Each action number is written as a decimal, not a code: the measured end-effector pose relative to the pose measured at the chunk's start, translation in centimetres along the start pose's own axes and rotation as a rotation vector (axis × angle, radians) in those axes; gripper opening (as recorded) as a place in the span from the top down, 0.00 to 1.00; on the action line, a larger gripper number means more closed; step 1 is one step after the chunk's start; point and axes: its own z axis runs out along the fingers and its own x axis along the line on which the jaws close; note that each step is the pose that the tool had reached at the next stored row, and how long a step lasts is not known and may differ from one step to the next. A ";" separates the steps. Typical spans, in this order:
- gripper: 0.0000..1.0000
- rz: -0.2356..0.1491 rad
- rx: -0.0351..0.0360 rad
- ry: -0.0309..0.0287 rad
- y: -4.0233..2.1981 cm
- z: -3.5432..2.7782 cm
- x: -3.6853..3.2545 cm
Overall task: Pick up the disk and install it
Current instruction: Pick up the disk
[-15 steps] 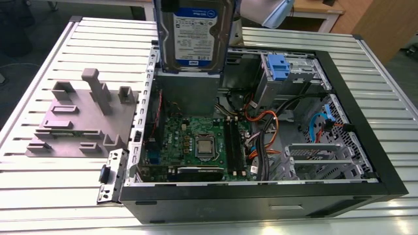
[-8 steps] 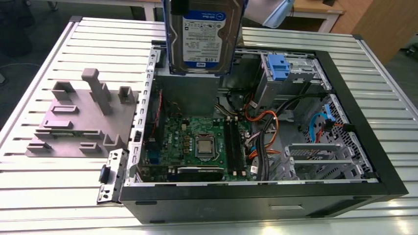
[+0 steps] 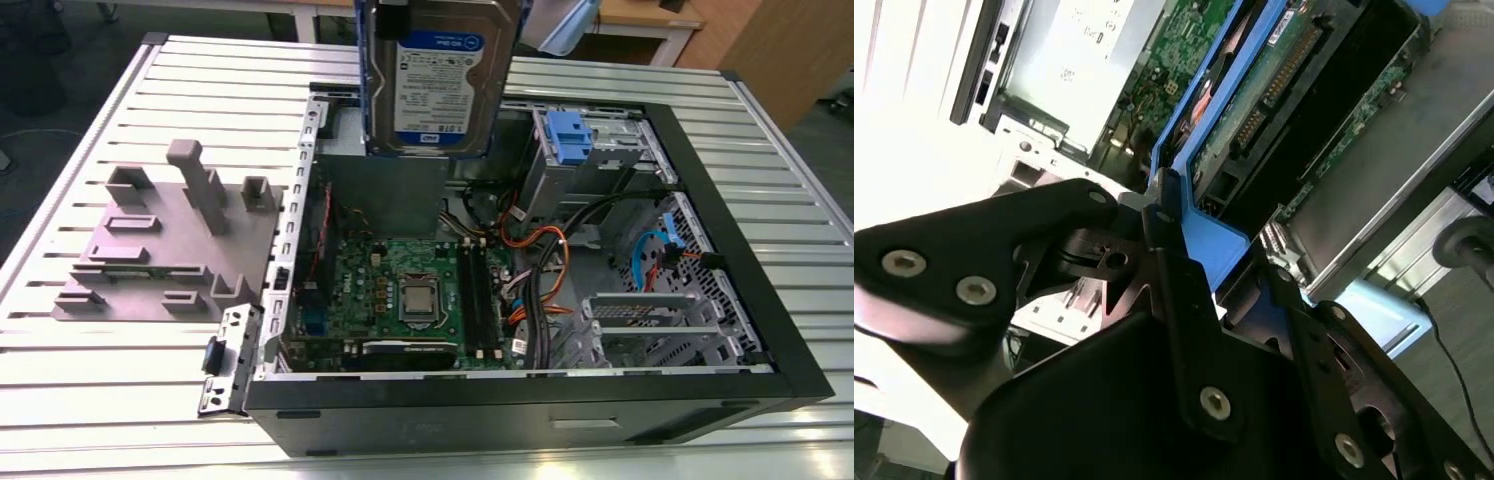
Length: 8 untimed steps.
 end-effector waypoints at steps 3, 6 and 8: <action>0.64 0.000 0.0009 0.0000 -1.29 0.26 -0.01; 0.64 0.000 0.0018 -0.0001 -1.78 0.48 -0.01; 0.64 0.000 0.0020 -0.0001 -1.83 0.51 0.00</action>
